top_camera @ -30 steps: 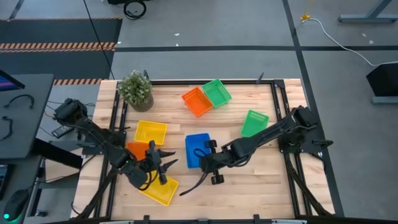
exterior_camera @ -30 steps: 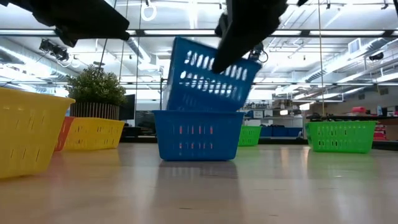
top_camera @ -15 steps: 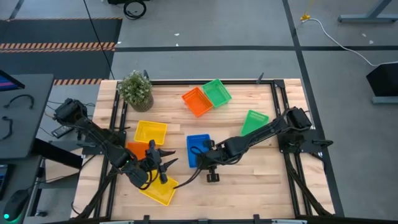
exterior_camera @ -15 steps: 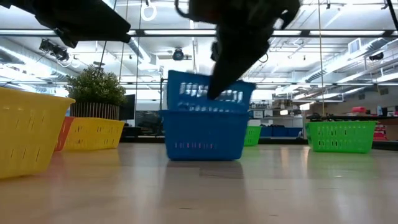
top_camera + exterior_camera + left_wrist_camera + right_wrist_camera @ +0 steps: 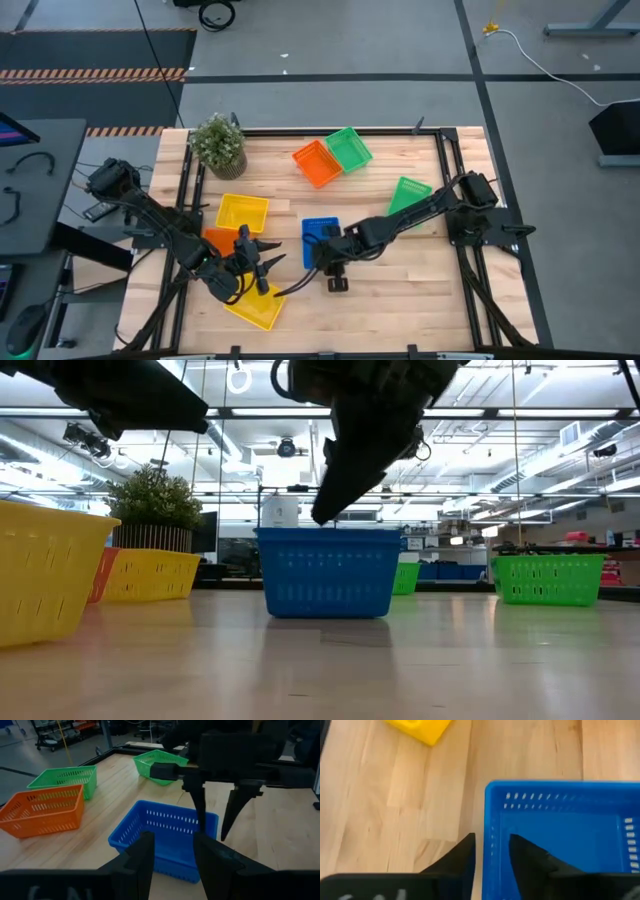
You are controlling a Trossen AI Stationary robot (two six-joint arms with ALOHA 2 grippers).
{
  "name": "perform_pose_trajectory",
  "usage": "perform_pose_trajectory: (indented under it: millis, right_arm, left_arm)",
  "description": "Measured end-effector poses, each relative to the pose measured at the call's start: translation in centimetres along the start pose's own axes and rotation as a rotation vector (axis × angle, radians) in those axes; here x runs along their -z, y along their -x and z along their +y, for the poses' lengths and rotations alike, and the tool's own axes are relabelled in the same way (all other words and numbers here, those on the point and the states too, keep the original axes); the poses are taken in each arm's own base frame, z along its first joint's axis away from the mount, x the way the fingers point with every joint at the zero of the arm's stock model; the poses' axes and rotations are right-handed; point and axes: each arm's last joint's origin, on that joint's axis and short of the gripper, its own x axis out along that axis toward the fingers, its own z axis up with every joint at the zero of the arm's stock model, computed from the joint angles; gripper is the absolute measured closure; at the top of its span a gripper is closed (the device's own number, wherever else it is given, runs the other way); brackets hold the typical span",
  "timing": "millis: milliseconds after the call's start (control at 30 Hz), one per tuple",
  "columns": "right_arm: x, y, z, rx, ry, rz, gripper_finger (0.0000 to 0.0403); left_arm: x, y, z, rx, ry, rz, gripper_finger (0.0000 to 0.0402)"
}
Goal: Stack baskets by color
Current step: Move the bottom green bin to the center of the table
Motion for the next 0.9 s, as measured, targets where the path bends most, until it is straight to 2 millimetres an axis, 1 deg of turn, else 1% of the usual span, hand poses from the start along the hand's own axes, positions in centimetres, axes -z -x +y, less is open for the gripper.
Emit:
perform_pose_trajectory:
  millis: [100,233,367,467,533,633,767,900]
  right_arm:
    - [-0.3,0.9,-0.4,-0.007,-0.009,-0.014,0.0257]
    - [-0.7,2.9,-0.6,-0.005,0.010,-0.034,0.0256]
    - [-0.6,5.5,0.3,0.027,0.067,-0.051,0.0264]
    - [0.1,7.0,0.8,0.095,0.104,-0.028,0.0267]
    - [1.1,7.4,0.8,0.154,0.120,-0.003,0.0268]
    - [3.2,7.7,0.3,0.233,0.091,0.033,0.0268]
    - [7.0,8.2,-1.1,0.280,-0.013,0.110,0.0268]
    - [10.7,9.8,-2.6,0.306,-0.136,0.122,0.0268]
  left_arm:
    - [0.0,0.0,0.0,0.000,0.001,0.000,0.0260]
    - [0.0,0.0,0.0,0.000,0.002,0.000,0.0260]
    - [0.0,0.0,0.0,0.000,0.002,0.001,0.0260]
    - [0.0,0.0,0.0,0.000,0.001,0.001,0.0260]
    - [0.0,0.0,0.0,0.000,0.002,0.001,0.0260]
    - [0.0,0.0,0.0,0.001,0.002,0.001,0.0260]
    - [0.0,0.0,0.0,0.003,0.002,0.002,0.0260]
    - [0.0,0.0,0.0,0.003,0.002,0.002,0.0260]
